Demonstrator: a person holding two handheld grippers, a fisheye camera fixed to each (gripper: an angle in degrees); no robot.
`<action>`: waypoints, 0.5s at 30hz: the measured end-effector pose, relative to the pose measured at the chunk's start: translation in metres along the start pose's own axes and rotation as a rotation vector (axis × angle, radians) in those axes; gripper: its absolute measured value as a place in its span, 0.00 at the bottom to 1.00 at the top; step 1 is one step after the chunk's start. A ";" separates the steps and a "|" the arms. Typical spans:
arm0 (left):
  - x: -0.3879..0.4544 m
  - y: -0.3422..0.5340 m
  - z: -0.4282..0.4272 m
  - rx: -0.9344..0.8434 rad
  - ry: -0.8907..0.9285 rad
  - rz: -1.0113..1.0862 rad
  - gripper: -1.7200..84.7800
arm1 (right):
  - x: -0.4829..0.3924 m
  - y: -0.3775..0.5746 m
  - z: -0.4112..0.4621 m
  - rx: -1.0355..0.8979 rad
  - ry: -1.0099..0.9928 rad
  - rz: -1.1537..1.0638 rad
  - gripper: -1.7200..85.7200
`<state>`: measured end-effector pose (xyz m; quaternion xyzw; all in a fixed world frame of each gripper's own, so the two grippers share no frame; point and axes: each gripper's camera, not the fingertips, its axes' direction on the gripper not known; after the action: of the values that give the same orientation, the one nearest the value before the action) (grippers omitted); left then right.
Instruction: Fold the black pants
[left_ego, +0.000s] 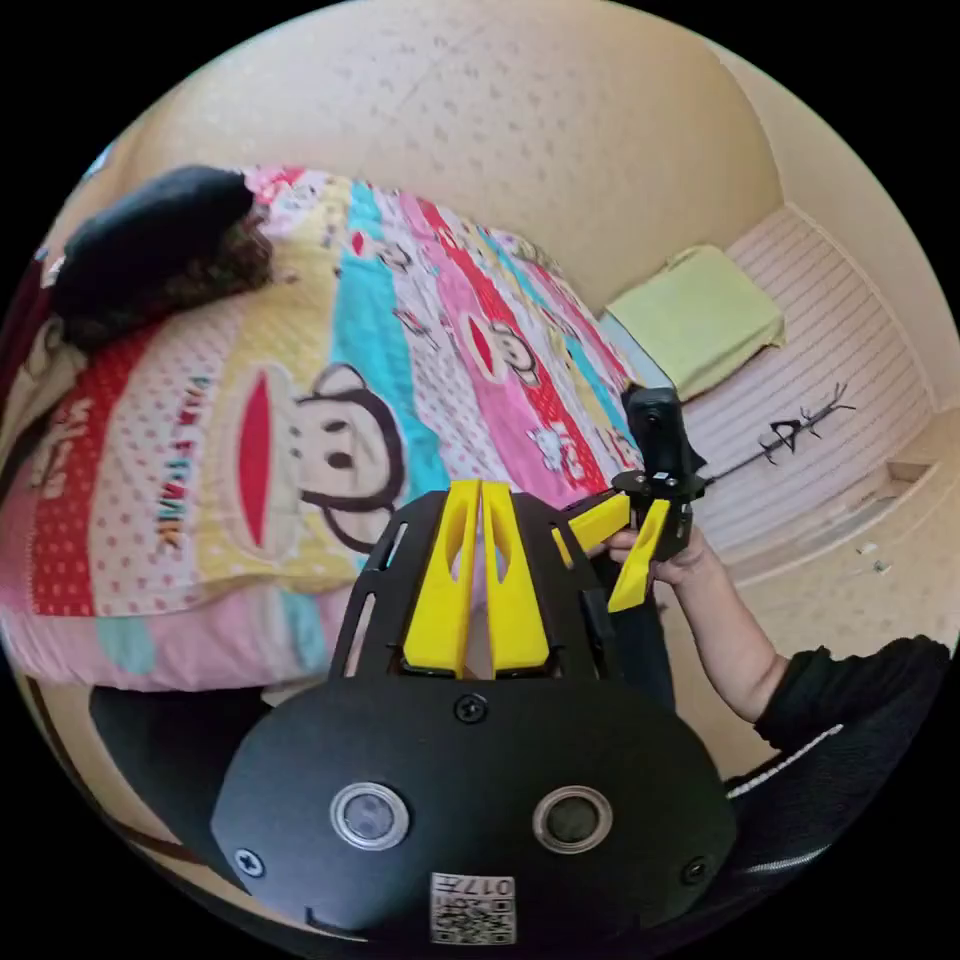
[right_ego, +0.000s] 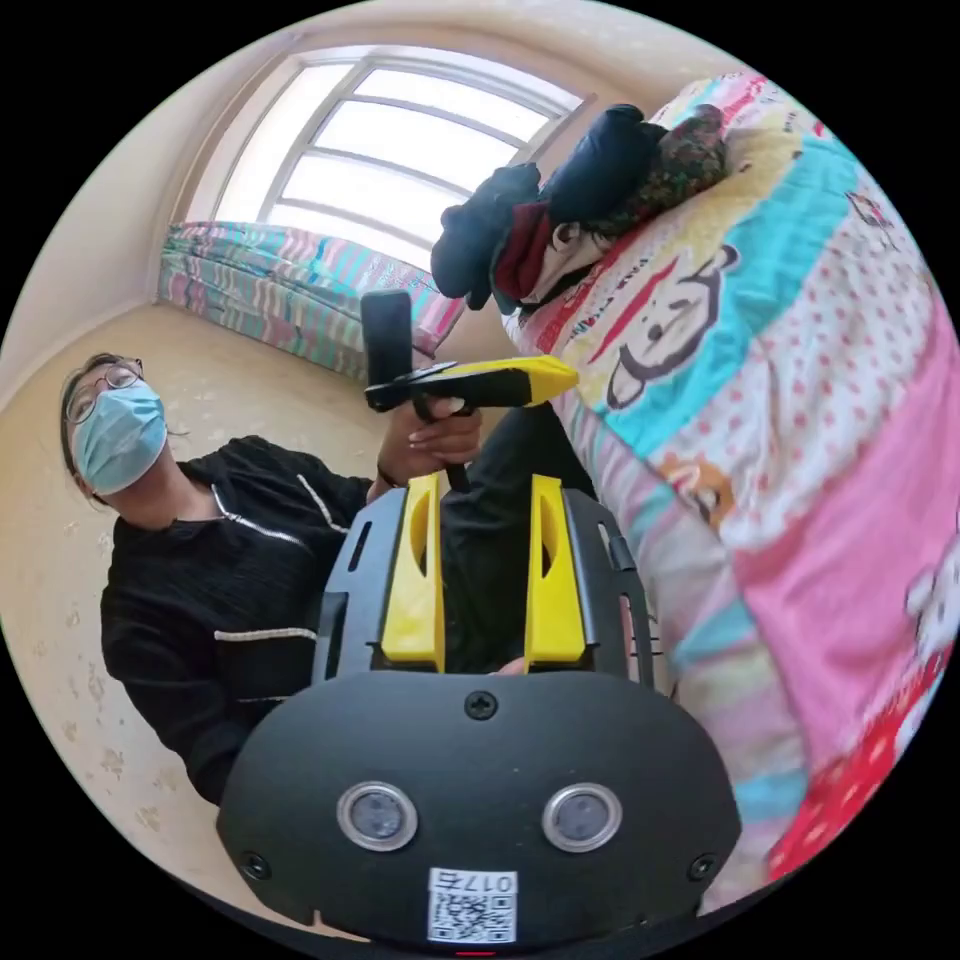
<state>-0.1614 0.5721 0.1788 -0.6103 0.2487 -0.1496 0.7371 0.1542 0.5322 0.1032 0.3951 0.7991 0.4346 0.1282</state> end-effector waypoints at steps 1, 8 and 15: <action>0.021 -0.007 0.031 -0.079 0.090 0.061 0.01 | -0.008 0.046 -0.030 0.104 -0.014 0.028 0.17; 0.141 -0.068 0.158 -0.327 0.122 0.398 0.01 | -0.101 0.253 -0.243 0.745 0.505 0.160 0.29; 0.230 -0.136 0.199 -0.261 0.217 0.527 0.01 | -0.167 0.320 -0.413 1.107 1.353 0.367 0.33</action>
<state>0.1506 0.5867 0.2945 -0.5947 0.4925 0.0155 0.6352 0.2038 0.2625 0.5782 0.1812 0.7233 0.1405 -0.6513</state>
